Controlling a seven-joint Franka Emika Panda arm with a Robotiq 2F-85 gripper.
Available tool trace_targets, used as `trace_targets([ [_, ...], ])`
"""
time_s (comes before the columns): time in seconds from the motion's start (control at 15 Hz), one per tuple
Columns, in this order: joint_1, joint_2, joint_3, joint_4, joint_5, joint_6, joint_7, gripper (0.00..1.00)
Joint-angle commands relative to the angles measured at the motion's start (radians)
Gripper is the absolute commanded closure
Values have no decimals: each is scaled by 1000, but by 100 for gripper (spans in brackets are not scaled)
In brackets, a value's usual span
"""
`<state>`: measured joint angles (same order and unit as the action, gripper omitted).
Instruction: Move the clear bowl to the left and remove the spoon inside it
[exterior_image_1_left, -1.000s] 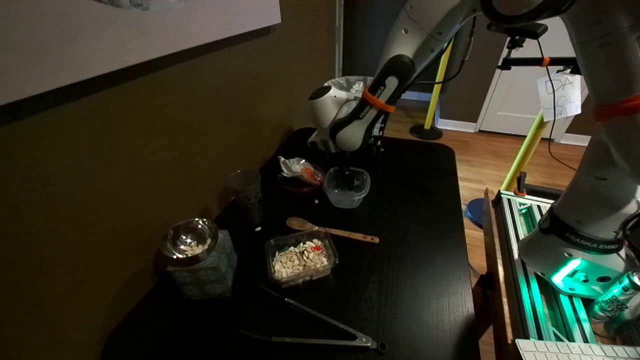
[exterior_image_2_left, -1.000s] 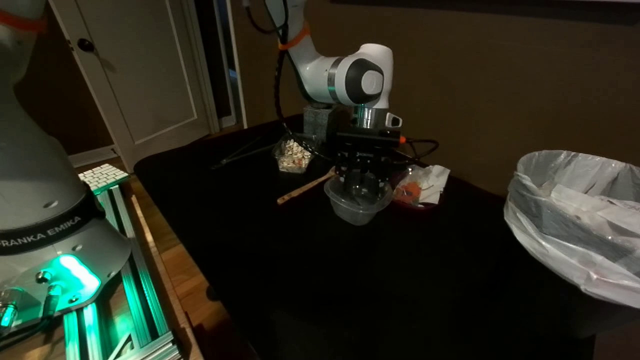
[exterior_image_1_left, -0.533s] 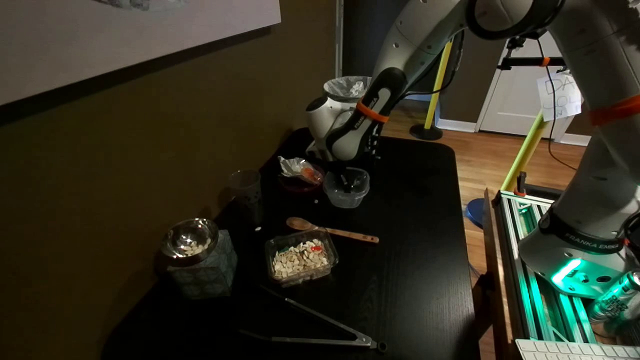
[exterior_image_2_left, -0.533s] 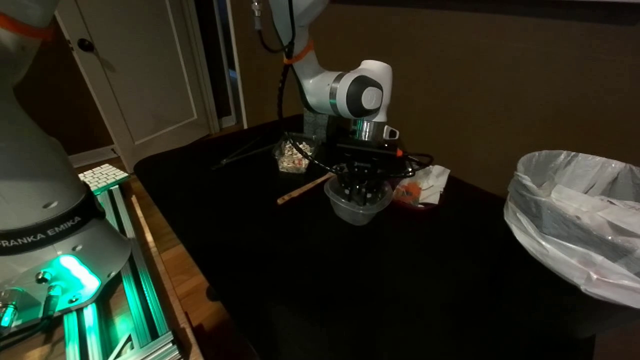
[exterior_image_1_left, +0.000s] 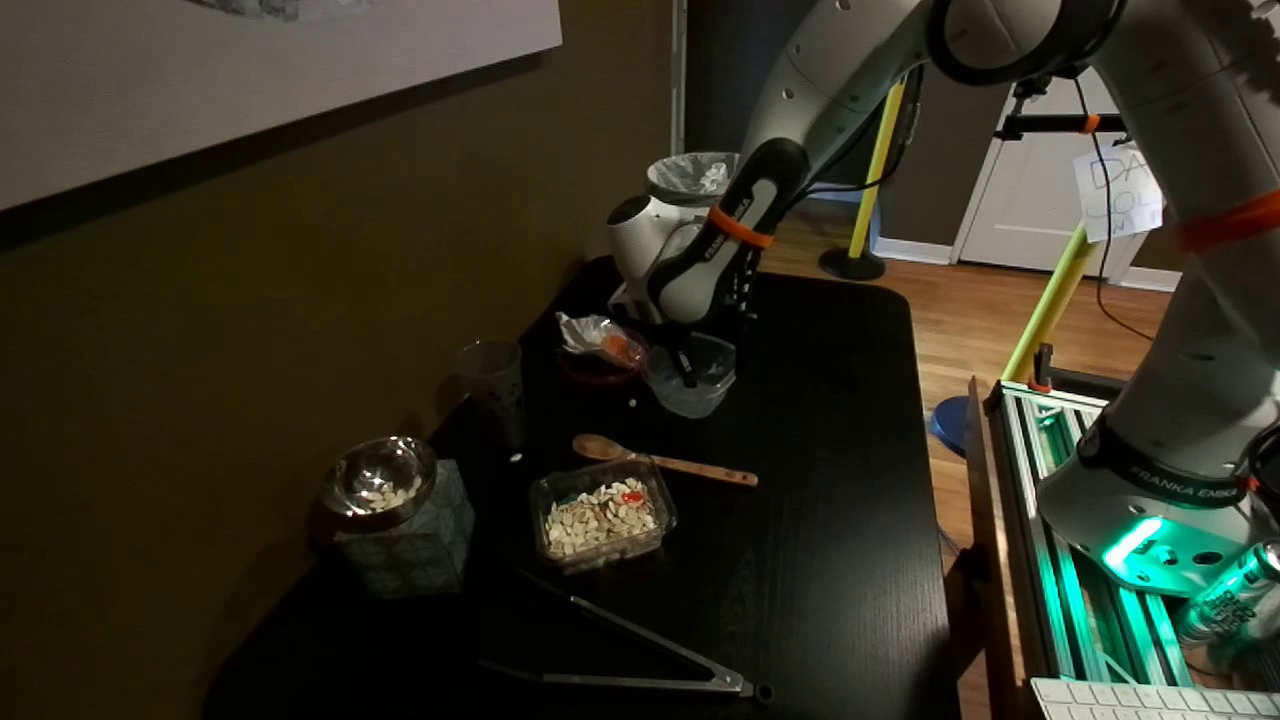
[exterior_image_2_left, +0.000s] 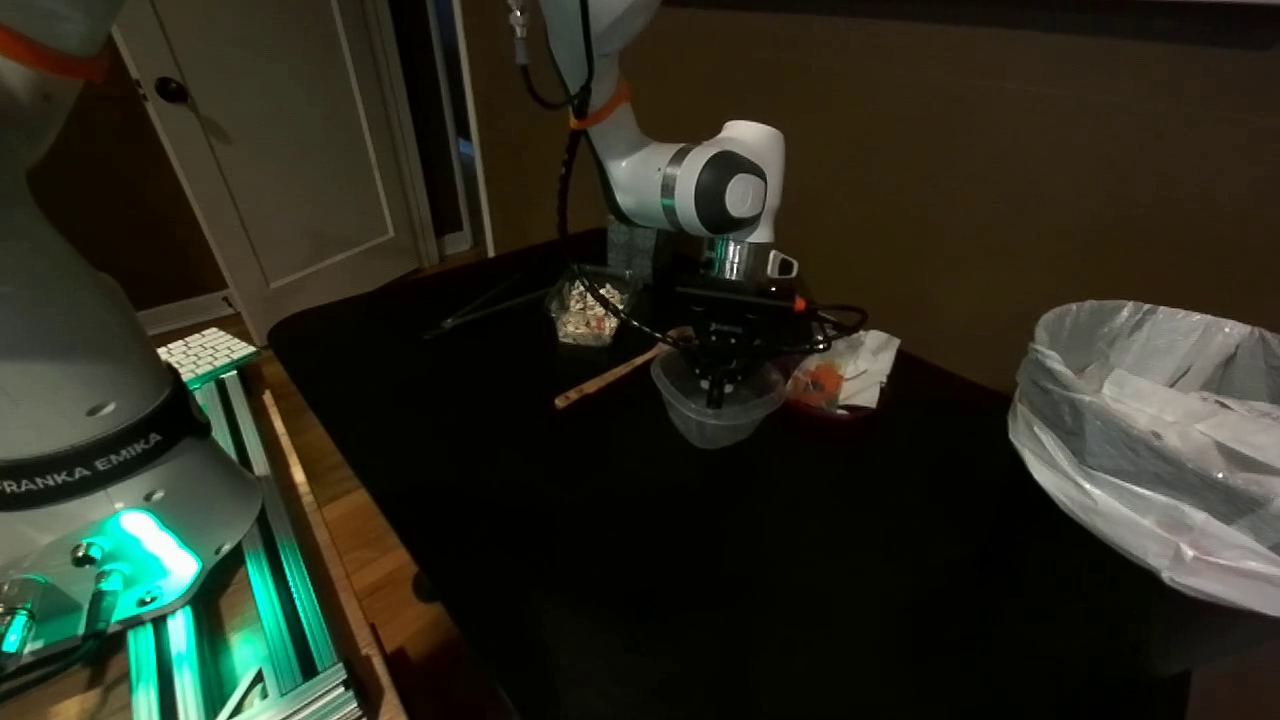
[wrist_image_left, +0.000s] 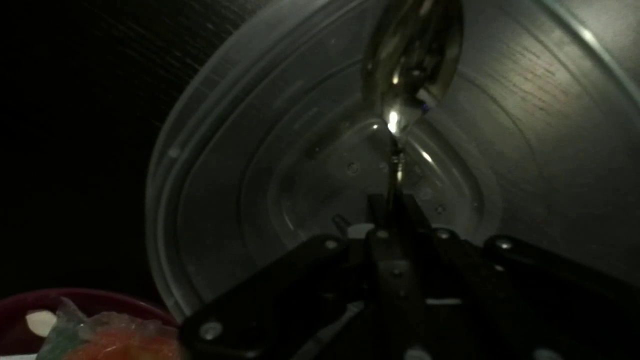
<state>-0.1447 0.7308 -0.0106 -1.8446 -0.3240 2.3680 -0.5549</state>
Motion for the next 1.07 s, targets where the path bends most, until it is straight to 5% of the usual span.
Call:
trace_targets([
  [0.0,31,-16,-8,0,-24,-28,18,98],
  [0.6,177,-184,-68,-128,-219,-55,178,98],
  [1.0,184,-275,-67,-201,-294,-42,248,98],
])
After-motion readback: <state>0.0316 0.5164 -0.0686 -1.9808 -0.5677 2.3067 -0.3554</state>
